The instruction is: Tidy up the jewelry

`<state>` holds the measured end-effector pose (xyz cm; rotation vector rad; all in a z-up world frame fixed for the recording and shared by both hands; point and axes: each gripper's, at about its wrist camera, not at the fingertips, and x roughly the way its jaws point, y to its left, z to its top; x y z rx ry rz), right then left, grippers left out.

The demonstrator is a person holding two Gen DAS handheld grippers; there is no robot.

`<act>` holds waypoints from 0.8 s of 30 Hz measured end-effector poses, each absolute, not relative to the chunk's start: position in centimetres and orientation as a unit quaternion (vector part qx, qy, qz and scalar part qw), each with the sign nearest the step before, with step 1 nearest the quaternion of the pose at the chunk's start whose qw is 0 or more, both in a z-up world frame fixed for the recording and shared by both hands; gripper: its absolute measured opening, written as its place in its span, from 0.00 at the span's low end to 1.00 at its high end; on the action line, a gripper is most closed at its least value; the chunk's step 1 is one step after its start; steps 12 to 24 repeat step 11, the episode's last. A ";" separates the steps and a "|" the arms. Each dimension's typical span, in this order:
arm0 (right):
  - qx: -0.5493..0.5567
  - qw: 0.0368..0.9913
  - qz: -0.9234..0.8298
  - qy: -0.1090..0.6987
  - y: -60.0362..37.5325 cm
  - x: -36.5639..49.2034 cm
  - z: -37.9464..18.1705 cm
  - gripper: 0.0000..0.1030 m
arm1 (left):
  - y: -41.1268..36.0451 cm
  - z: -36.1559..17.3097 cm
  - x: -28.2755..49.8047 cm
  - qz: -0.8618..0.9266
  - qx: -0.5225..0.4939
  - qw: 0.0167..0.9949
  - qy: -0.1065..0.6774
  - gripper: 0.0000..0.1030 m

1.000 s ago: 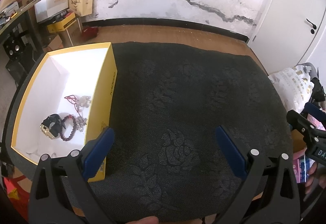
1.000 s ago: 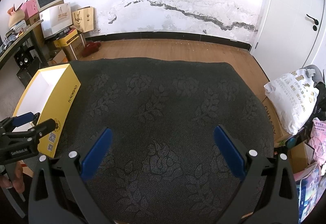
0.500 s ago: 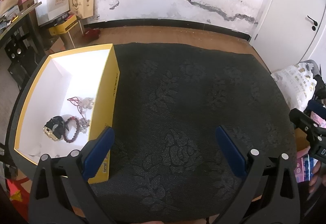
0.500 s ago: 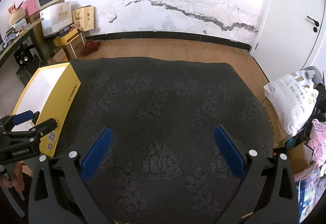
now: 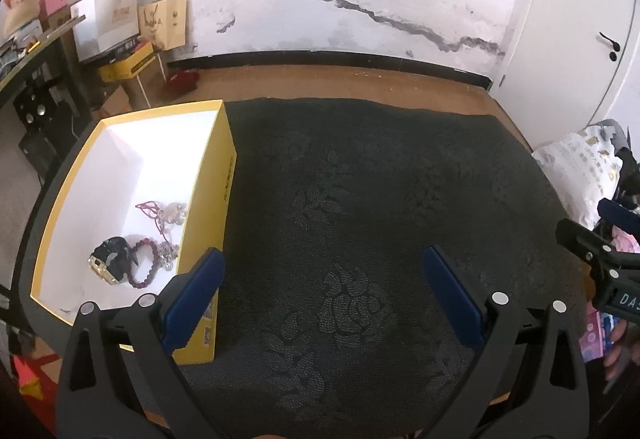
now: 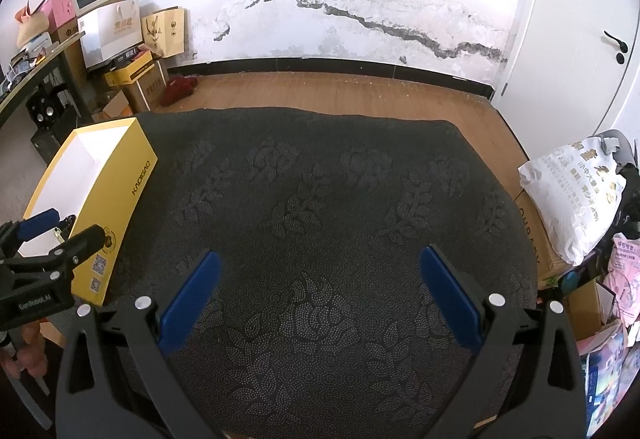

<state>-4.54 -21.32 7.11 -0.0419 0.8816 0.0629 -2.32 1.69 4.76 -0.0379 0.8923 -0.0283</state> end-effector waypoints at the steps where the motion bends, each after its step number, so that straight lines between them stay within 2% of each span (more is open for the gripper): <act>1: -0.020 0.904 0.030 0.427 -21.3 -4.5 7.1 0.94 | 1.7 4.7 -2.3 -0.010 -0.016 0.903 0.430 0.94; 4: -0.020 0.903 0.029 0.428 -21.4 -4.4 6.9 0.94 | 1.8 4.9 -2.4 0.014 -0.008 0.912 0.411 0.94; 24: -0.021 0.901 0.030 0.433 -21.4 -4.3 6.2 0.94 | 1.9 4.7 -1.9 0.015 -0.007 0.905 0.426 0.94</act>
